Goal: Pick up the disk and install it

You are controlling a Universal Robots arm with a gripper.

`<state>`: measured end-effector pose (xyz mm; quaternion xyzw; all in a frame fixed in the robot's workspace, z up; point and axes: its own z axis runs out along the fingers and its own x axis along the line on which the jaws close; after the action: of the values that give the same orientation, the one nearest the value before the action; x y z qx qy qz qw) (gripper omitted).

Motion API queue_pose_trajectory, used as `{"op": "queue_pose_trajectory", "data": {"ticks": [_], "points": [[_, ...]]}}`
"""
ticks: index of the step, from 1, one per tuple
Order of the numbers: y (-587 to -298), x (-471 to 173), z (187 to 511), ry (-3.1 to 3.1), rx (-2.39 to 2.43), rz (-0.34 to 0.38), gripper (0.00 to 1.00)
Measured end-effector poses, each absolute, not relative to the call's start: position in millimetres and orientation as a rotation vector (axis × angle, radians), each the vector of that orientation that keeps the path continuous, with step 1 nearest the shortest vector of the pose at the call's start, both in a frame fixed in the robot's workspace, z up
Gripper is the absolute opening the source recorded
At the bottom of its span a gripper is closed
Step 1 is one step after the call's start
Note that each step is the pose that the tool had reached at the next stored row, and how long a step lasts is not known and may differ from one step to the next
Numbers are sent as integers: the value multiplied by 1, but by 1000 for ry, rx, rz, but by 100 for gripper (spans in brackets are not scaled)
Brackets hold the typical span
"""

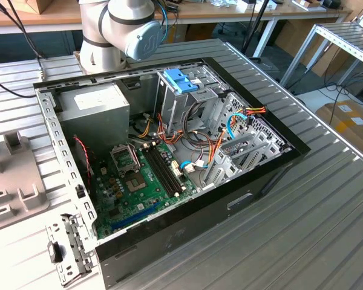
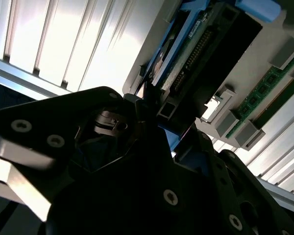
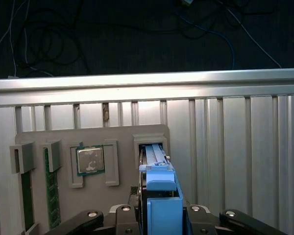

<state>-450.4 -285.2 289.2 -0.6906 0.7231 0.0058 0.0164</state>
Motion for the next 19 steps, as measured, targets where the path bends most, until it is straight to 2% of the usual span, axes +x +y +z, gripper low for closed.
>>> {"op": "queue_pose_trajectory", "data": {"ticks": [19], "points": [[-285,-450,300,2249,-2147,18,37]]}}
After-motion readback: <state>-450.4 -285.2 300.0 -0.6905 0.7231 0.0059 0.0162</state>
